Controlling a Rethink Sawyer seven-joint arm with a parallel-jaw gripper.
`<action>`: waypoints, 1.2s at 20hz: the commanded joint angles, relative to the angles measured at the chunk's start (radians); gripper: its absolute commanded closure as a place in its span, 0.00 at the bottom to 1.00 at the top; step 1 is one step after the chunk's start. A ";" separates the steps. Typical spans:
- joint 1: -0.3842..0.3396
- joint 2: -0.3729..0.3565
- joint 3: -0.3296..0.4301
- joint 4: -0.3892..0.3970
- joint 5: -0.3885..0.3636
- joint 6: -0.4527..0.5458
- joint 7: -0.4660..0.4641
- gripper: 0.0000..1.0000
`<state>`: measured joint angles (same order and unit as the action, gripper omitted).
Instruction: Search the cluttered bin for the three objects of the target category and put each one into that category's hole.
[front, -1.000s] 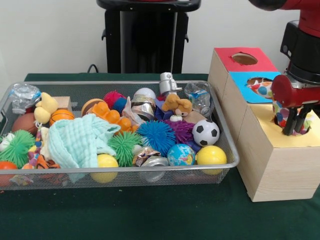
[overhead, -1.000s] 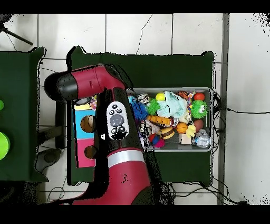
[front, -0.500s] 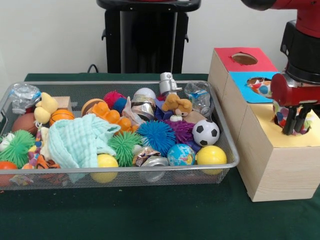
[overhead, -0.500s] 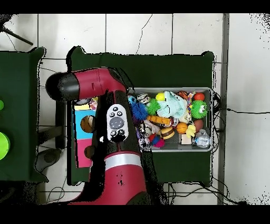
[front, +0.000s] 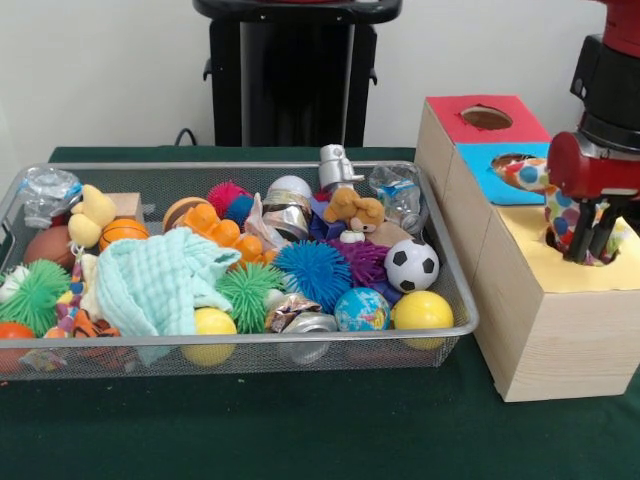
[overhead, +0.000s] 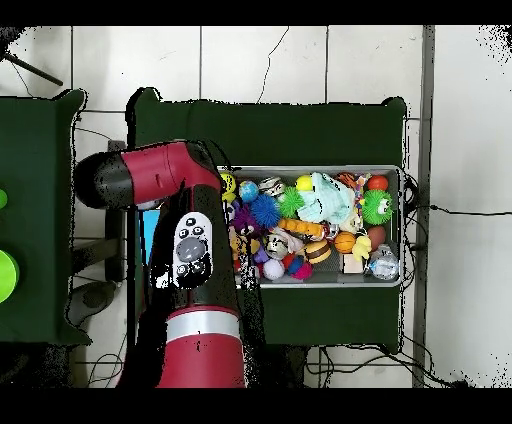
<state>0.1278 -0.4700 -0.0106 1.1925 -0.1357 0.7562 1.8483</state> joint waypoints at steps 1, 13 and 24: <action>0.009 -0.049 -0.027 0.056 0.013 0.154 0.146 1.00; 0.047 0.049 -0.037 0.138 0.078 -0.027 0.299 1.00; 0.066 0.267 -0.056 0.008 0.095 -0.361 0.301 1.00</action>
<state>0.1933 -0.3757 -0.0864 1.2081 -0.0665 0.5508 1.8774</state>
